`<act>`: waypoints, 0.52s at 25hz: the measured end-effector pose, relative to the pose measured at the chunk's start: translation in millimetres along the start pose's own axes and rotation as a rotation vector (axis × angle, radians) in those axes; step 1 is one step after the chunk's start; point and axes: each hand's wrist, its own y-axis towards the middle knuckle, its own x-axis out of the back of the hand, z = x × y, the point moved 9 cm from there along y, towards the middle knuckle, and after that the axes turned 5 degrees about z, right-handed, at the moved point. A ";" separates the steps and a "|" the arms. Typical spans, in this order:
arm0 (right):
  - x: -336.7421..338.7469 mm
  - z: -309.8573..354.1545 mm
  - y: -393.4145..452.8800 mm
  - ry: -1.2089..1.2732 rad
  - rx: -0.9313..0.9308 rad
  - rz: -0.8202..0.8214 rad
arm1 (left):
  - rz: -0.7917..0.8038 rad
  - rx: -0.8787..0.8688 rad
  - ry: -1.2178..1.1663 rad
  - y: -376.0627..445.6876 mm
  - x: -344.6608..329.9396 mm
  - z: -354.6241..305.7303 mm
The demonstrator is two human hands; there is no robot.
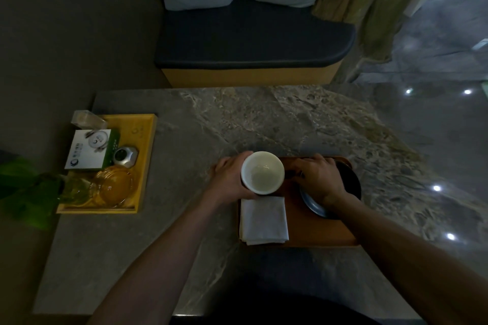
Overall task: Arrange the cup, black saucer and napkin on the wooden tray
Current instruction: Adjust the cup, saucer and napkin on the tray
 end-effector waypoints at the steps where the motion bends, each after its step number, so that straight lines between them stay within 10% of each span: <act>1: -0.6 -0.5 0.1 -0.004 -0.004 0.002 | 0.000 -0.002 -0.002 -0.3 0.2 -0.3; 13: -1.3 0.1 0.7 -0.017 -0.045 0.035 | -0.012 0.018 -0.037 -5.9 -1.3 0.5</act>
